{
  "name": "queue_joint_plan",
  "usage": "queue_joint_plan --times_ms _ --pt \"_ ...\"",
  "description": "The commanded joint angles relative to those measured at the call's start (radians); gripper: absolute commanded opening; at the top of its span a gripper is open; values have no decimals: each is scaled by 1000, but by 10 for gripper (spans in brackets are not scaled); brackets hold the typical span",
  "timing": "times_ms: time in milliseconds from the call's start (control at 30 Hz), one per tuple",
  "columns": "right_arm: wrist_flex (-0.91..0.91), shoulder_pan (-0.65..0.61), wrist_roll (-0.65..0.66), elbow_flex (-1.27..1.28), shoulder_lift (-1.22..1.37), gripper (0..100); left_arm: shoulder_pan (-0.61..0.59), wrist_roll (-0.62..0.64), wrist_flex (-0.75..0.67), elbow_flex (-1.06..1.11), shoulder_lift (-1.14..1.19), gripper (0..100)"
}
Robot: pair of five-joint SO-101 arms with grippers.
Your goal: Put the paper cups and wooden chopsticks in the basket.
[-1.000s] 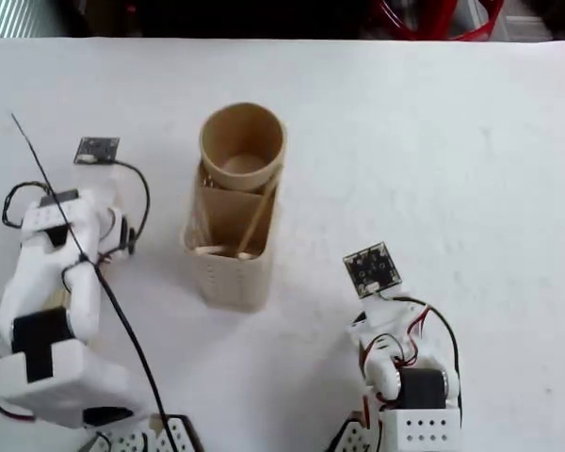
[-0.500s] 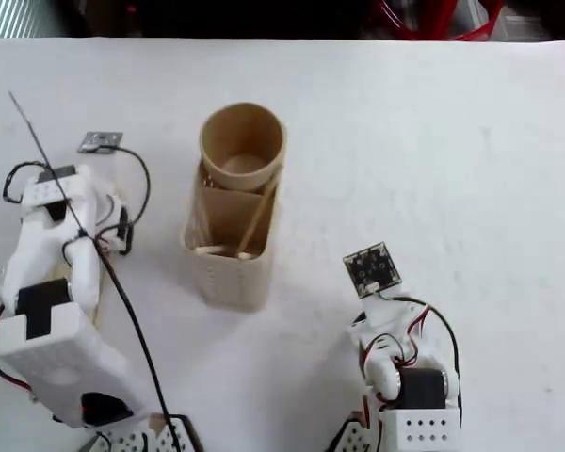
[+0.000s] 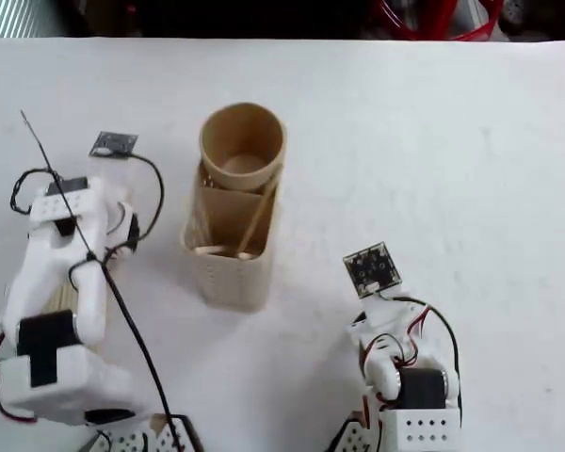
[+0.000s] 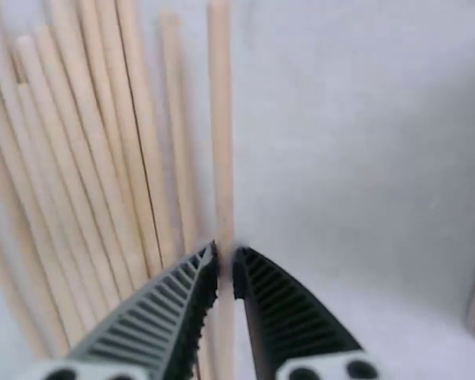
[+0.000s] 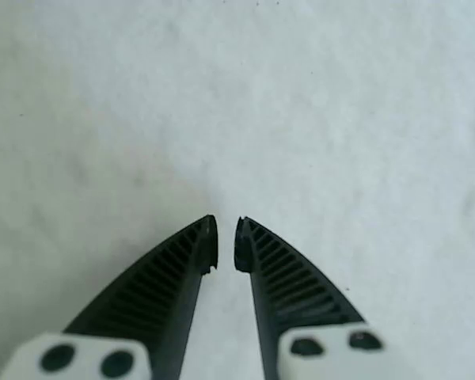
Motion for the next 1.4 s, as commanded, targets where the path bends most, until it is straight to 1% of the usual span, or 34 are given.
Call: queue_joint_plan --times_ms 0,100,333,433,533,667,733,800,933,1067,1233,1300,1367 --pt "5 10 6 9 -7 53 13 -5 -32 35 -136 56" --pt "5 10 6 9 -7 53 13 28 -32 61 -206 56" --pt "5 10 6 9 -7 53 15 37 -25 104 -378 56" --pt "5 10 6 9 -7 53 35 63 -6 98 -470 56" --pt "5 10 6 9 -7 53 108 80 75 46 -579 56" --pt "5 10 6 9 -7 53 239 124 201 -103 -719 56" --pt "5 10 6 9 -7 53 295 115 232 -173 -773 56" --pt "5 10 6 9 -7 53 320 103 236 -224 -809 56" --pt "5 10 6 9 -7 53 355 104 236 -322 -855 56" --pt "5 10 6 9 -7 53 449 117 222 -437 -883 56" --pt "5 10 6 9 -7 53 599 215 107 -535 -898 41" --pt "5 10 6 9 -7 53 653 219 63 -551 -897 21" --pt "5 10 6 9 -7 53 680 224 43 -554 -894 25"
